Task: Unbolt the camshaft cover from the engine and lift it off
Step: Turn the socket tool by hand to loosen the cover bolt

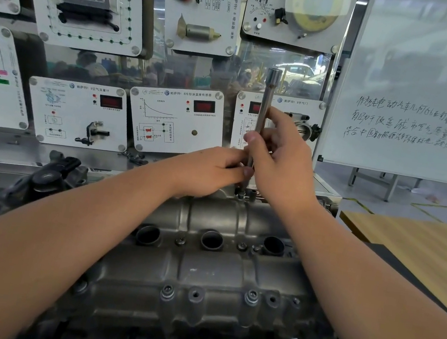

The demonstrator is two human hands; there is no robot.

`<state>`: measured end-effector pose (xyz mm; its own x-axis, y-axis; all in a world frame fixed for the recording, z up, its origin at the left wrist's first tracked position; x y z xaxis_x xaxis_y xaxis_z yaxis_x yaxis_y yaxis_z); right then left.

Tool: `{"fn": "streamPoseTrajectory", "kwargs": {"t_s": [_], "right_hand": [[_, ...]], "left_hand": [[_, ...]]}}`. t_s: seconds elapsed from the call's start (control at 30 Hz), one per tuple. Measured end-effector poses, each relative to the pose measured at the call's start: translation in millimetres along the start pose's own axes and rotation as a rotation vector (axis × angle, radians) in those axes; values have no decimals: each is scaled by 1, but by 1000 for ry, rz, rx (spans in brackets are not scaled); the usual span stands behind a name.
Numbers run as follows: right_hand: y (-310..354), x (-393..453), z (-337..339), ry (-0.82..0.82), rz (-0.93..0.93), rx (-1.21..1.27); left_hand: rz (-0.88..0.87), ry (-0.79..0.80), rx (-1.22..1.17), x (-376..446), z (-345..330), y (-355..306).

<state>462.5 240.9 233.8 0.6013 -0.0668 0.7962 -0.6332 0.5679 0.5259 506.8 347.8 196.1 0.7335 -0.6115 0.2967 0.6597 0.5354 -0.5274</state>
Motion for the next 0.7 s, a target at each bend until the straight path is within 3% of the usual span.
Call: {"fn": "streamPoseTrajectory", "kwargs": {"t_s": [0.3, 0.7], "right_hand": [[11, -1, 2, -25, 87, -95], [5, -1, 0, -6, 53, -16]], "left_hand": [[-24, 1, 10, 3, -1, -3], [-27, -2, 16, 3, -1, -2]]}}
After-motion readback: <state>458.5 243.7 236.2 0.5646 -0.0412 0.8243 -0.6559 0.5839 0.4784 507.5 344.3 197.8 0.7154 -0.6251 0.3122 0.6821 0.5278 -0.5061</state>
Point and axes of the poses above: each hand's wrist, its own x-axis towards the middle knuckle, its own z-axis out of the back of the hand, y = z × x, the point moved 9 cm from there along x, towards the middle knuckle, and after that the axes turned 4 degrees about -x, right-handed, at the moved point
